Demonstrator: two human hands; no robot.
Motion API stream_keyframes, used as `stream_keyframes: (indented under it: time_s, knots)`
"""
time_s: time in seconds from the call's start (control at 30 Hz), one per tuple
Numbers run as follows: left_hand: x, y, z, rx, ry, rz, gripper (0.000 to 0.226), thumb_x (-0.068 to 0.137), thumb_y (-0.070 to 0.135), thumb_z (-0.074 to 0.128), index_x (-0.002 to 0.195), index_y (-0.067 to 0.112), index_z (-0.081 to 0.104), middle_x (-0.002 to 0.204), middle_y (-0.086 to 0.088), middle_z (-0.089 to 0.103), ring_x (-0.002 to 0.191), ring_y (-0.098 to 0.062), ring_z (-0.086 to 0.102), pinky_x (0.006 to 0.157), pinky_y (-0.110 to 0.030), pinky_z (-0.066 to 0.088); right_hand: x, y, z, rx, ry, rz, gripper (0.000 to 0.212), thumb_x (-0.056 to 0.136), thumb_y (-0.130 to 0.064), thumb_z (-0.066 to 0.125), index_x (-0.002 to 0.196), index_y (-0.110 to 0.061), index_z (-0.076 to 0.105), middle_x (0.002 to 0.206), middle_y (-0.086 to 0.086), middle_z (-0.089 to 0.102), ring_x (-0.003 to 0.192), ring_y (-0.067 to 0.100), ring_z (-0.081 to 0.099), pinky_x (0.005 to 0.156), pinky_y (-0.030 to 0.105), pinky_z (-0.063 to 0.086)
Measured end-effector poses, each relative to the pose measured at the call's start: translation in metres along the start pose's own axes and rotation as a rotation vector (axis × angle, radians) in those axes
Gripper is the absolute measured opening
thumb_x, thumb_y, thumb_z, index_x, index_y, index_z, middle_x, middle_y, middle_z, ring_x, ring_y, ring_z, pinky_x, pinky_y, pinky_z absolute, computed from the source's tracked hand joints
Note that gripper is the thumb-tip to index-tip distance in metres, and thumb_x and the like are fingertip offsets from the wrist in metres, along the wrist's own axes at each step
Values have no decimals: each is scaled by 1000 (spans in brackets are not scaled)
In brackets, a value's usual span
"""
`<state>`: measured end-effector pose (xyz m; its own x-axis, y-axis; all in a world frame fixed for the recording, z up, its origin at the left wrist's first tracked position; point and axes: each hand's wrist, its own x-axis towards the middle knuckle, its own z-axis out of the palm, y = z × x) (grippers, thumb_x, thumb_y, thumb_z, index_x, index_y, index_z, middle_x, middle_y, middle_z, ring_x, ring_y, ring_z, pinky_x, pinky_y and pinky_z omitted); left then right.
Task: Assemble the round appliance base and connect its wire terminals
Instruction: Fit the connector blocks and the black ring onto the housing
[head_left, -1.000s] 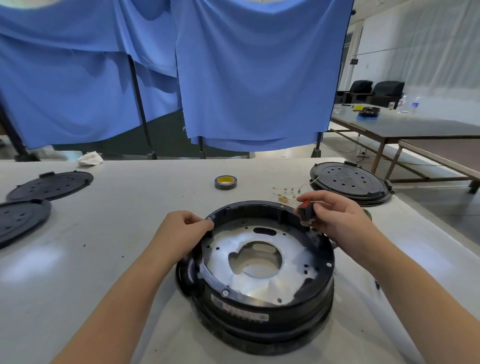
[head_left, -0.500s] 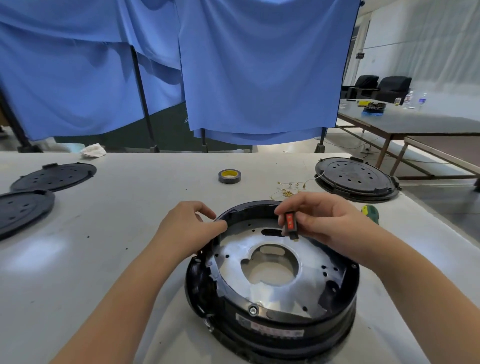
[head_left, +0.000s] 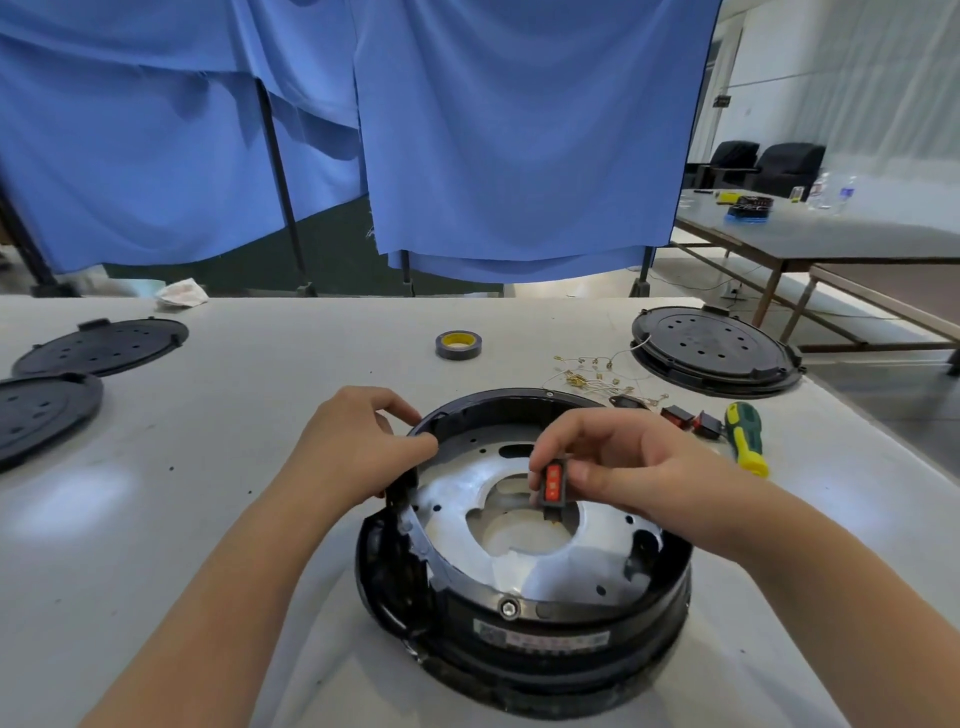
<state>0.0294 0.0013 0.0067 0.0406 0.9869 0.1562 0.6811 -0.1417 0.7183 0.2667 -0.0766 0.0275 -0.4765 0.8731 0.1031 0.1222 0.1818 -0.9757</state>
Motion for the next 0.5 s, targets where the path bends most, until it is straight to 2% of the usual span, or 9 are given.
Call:
stream_keyframes:
  time_s: [0.17,0.27,0.37,0.43,0.5]
  knots:
    - [-3,6,2,-81,-103,-36,8,75,22,71,81,22,68,37,4,50,33,-10,48,36,-16,40,-2,-5,1,-49,-44,13,31,94,12,42,96,-9,65,91,3,71,93,17,68,82,21,51]
    - [-8,13,4,-120,-189,-41,11,75,18,68,85,22,67,39,2,54,34,-14,53,37,-16,40,-1,-5,6,-101,-81,24,34,93,14,41,97,-12,64,90,-1,70,91,14,67,83,22,50]
    - [-13,17,6,-108,-200,-3,16,75,19,66,89,26,65,39,2,55,36,-15,55,36,-14,38,1,-3,11,-190,-121,74,35,94,10,40,100,-14,64,90,-4,70,92,15,67,85,26,51]
    - [-15,18,6,-81,-188,50,18,76,22,67,93,28,65,40,4,54,36,-11,53,38,-15,37,2,0,14,-239,-136,100,34,96,6,40,102,-17,65,93,-3,70,96,20,66,89,34,52]
    - [-16,20,3,-64,-187,134,19,78,27,71,96,31,66,43,6,54,39,-5,49,47,-18,38,2,1,15,-262,-135,111,35,96,4,40,101,-19,65,94,-3,70,98,25,65,91,37,53]
